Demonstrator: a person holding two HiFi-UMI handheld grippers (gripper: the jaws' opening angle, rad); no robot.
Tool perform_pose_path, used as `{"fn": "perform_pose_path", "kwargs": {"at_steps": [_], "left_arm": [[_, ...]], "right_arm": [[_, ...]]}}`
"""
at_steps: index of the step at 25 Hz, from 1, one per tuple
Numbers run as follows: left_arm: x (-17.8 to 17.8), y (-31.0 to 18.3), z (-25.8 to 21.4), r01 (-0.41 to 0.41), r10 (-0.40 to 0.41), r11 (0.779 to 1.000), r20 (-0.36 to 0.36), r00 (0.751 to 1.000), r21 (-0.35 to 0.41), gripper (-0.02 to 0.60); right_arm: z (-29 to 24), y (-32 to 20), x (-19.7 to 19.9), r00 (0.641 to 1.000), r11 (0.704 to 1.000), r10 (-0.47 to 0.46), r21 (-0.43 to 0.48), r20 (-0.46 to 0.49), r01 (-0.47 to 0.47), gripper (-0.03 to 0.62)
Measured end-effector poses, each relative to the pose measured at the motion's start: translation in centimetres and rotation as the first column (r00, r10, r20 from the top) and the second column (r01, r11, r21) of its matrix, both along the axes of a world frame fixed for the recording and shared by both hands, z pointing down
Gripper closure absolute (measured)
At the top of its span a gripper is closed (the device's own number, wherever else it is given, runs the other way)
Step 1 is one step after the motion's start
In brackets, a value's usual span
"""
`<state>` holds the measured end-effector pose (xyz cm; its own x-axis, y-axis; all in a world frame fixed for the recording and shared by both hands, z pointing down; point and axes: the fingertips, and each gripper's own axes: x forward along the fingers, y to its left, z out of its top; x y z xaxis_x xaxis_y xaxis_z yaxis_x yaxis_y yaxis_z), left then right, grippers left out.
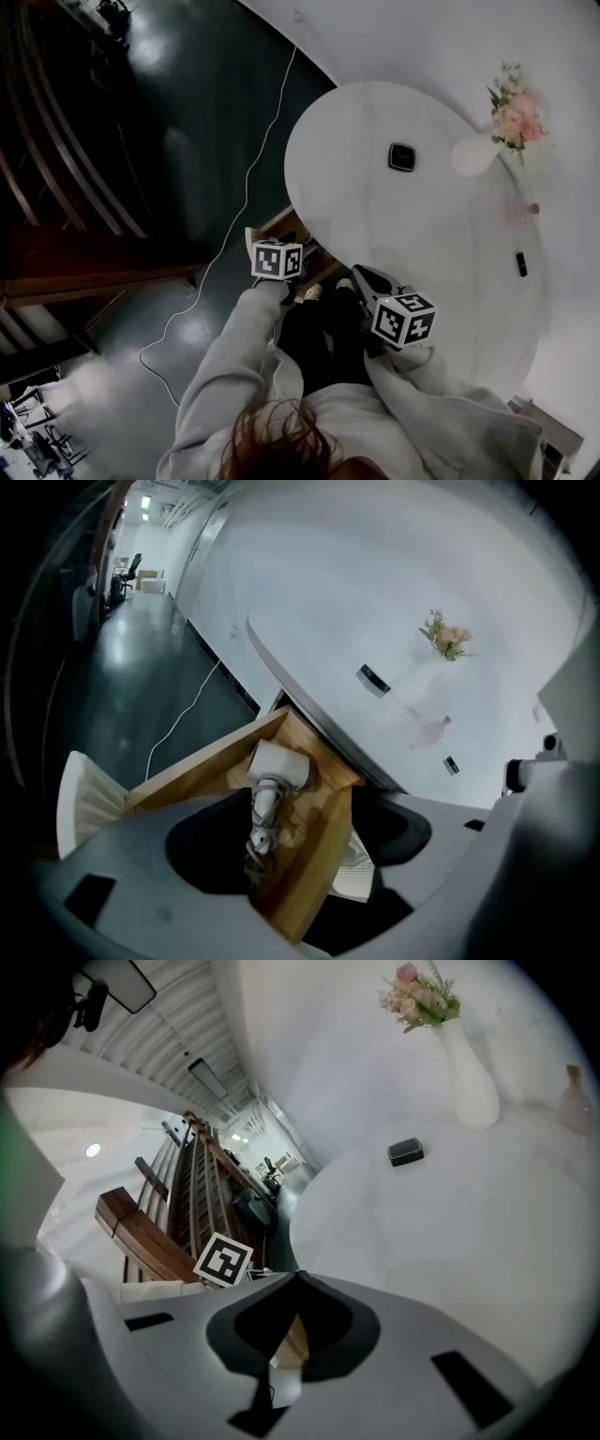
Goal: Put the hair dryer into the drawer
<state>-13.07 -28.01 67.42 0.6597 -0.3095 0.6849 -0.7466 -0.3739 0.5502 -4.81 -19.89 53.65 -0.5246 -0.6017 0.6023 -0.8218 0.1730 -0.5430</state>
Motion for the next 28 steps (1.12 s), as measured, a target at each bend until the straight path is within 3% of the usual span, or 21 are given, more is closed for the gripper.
{"fn": "perform_pose_path", "kwargs": {"at_steps": [9, 17, 25, 27, 28], "left_arm": [[-1.3, 1.6, -3.8, 0.075, -0.075, 0.997, -0.103, 0.992, -0.012, 0.272], [-4.1, 0.8, -10.2, 0.136, -0.116, 0.981, -0.145, 0.983, 0.141, 0.272], [-5.9, -0.5, -17.0, 0.135, -0.102, 0.915, -0.105, 0.989, 0.381, 0.277], [-6.6, -0.9, -18.8, 0.155, -0.127, 0.884, -0.093, 0.988, 0.441, 0.322], [-7.0, -1.2, -19.7, 0.17, -0.145, 0.865, -0.089, 0.985, 0.472, 0.377]], "right_arm": [[-1.0, -1.4, -0.9, 0.999, 0.998, -0.052, 0.022, 0.008, 0.052, 0.545], [-2.9, -3.3, -1.6, 0.997, 0.995, -0.076, 0.071, -0.002, 0.076, 0.545], [-5.1, -5.9, -2.0, 0.997, 0.987, -0.077, 0.144, -0.005, 0.077, 0.545], [-5.8, -6.5, -2.1, 0.997, 0.983, -0.078, 0.169, -0.008, 0.078, 0.545], [-6.1, -6.8, -1.9, 0.997, 0.98, -0.073, 0.183, -0.008, 0.073, 0.545]]}}
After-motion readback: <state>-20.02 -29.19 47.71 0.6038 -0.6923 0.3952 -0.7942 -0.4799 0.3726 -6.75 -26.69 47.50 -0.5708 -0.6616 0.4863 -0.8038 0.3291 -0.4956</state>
